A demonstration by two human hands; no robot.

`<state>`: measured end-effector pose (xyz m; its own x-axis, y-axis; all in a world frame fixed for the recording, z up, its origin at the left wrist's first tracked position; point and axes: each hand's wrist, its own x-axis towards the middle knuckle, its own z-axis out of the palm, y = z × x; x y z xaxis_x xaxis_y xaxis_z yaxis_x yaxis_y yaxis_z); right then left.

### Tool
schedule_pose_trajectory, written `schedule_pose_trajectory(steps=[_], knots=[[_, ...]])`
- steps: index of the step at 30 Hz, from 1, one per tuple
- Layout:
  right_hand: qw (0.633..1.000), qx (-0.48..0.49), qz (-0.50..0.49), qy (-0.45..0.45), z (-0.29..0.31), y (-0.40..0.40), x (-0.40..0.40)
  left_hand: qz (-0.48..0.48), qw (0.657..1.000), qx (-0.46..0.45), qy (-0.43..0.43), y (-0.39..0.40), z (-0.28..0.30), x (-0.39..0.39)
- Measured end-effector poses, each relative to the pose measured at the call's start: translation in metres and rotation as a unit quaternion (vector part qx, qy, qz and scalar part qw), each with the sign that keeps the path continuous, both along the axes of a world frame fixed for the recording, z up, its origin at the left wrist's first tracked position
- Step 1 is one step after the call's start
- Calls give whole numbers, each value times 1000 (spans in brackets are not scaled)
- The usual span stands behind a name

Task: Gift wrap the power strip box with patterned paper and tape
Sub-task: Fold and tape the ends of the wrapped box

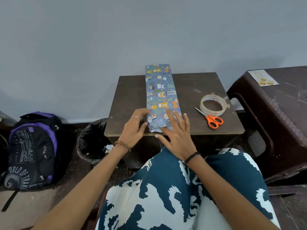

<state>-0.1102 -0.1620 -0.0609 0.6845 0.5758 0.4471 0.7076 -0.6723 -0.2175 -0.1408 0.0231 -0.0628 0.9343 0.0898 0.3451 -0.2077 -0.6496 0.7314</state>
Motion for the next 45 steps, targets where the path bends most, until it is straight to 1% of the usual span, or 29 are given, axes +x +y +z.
schedule_pose_trajectory(steps=[2, 4, 5, 9, 13, 16, 19, 22, 25, 29, 30, 32, 35, 37, 39, 41, 43, 45], knots=[[997, 32, -29, 65, 2, 12, -5, 9, 1000, -14, -4, -1, -2, 0], [985, 69, -80, 136, 3, 22, -8, 18, 1000, -21, -5, -1, -4, 1], [979, 74, -108, 154, 3, 27, -9, 21, 999, -25, -5, -2, -5, 1], [950, 98, -214, 205, 6, 53, -18, 35, 998, -50, -27, -10, -11, 4], [929, 127, -264, 226, 7, 65, -23, 28, 997, -41, -63, -14, -14, 3], [930, 140, -258, 222, 7, 62, -23, 25, 996, -44, -67, -12, -14, 3], [932, 170, -231, 220, 9, 57, -25, 31, 997, -47, -60, -12, -15, 3], [940, 178, -200, 213, 11, 53, -28, 32, 996, -61, -57, -14, -15, 4], [947, 200, -181, 176, 16, 49, -35, 29, 996, -66, -51, -13, -13, 4], [920, 301, -201, 149, 20, 28, -31, 15, 996, -72, -40, -11, -9, 2], [917, 310, -198, 154, 19, 20, -26, 10, 996, -75, -35, -11, -8, 1], [913, 305, -178, 202, 17, 6, -13, -1, 996, -80, -28, -11, -7, 0], [900, 310, -107, 289, 15, -10, 6, -6, 997, -69, -22, -11, -4, -2], [898, 304, -68, 311, 12, -19, 16, -8, 998, -57, -16, -12, -4, -2], [916, 269, -67, 291, 6, -22, 22, -2, 999, -46, -18, -13, -5, -1], [936, 240, -89, 240, 1, -20, 23, 10, 999, -35, -27, -14, -5, -1], [946, 236, -101, 201, -1, -17, 23, 20, 999, -15, -35, -15, -4, 0], [947, 243, -97, 186, -1, -18, 24, 27, 999, 8, -42, -16, -3, 1]])
